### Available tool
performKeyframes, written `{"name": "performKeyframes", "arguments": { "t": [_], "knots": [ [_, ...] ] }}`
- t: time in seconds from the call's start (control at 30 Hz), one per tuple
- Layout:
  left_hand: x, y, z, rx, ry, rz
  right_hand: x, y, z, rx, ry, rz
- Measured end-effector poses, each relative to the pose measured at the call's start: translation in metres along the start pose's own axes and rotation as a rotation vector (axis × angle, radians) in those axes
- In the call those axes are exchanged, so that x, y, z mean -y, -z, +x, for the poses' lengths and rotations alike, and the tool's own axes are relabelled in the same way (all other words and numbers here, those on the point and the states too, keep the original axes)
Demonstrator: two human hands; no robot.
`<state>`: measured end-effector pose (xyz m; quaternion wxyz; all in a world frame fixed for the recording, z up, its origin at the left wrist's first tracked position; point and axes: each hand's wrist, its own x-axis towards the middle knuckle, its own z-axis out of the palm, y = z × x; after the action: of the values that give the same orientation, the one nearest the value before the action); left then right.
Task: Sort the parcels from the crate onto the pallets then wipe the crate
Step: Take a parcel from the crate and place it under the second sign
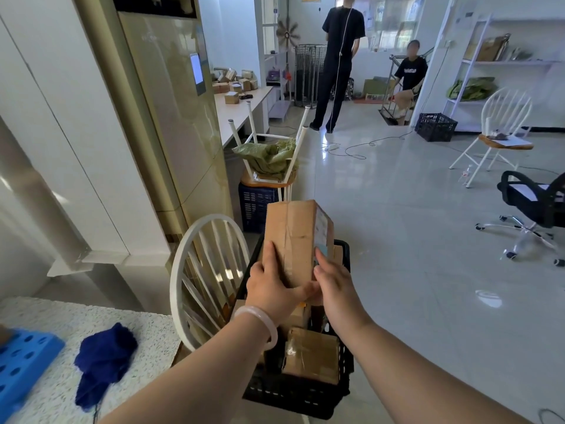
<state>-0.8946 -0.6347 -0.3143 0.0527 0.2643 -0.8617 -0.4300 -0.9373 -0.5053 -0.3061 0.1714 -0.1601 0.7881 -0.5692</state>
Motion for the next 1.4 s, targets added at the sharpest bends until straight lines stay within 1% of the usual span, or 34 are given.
{"name": "performKeyframes", "arguments": {
  "t": [0.07,0.1,0.2,0.3,0.33,0.4,0.5,0.57,0.63,0.7,0.77,0.87,1.07,1.2,1.33,1.4],
  "knots": [
    [0.003,-0.001,0.0,-0.007,0.04,-0.052,-0.003,0.001,-0.005,0.037,0.034,-0.031],
    [0.005,-0.001,0.001,-0.008,0.058,-0.118,-0.006,0.002,-0.007,0.05,0.053,-0.061],
    [0.013,0.002,-0.002,0.031,0.097,-0.452,-0.013,0.01,-0.008,0.052,0.1,-0.152],
    [0.015,0.006,-0.012,0.071,0.137,-0.718,-0.016,0.021,-0.005,-0.052,0.103,-0.199],
    [0.016,0.005,-0.014,0.081,0.151,-0.762,-0.018,0.024,-0.003,-0.092,0.106,-0.236],
    [0.018,0.004,-0.017,0.104,0.173,-0.814,-0.019,0.029,-0.001,-0.117,0.075,-0.306],
    [0.019,0.003,-0.025,0.136,0.169,-0.857,-0.017,0.036,0.0,-0.052,0.025,-0.224],
    [0.019,0.003,-0.033,0.111,0.149,-0.841,-0.014,0.035,-0.001,0.025,0.004,-0.18],
    [0.019,0.003,-0.04,0.074,0.138,-0.792,-0.013,0.031,-0.003,0.06,-0.003,-0.162],
    [0.021,0.005,-0.047,-0.004,0.137,-0.717,-0.012,0.023,-0.005,0.093,-0.007,-0.162],
    [0.025,0.01,-0.053,-0.08,0.124,-0.649,-0.011,0.012,-0.006,0.128,0.005,-0.204],
    [0.037,0.023,-0.067,-0.187,0.058,-0.522,-0.004,-0.009,-0.009,0.193,0.047,-0.262],
    [0.065,0.065,-0.088,-0.287,-0.033,-0.353,0.024,-0.054,-0.015,0.321,0.146,-0.357],
    [0.099,0.1,-0.108,-0.333,-0.039,-0.306,0.041,-0.097,-0.026,0.402,0.2,-0.364],
    [0.146,0.147,-0.138,-0.411,0.0,-0.216,0.056,-0.162,-0.046,0.46,0.258,-0.39],
    [0.17,0.174,-0.157,-0.429,0.028,-0.253,0.067,-0.199,-0.061,0.499,0.28,-0.387]
  ]
}}
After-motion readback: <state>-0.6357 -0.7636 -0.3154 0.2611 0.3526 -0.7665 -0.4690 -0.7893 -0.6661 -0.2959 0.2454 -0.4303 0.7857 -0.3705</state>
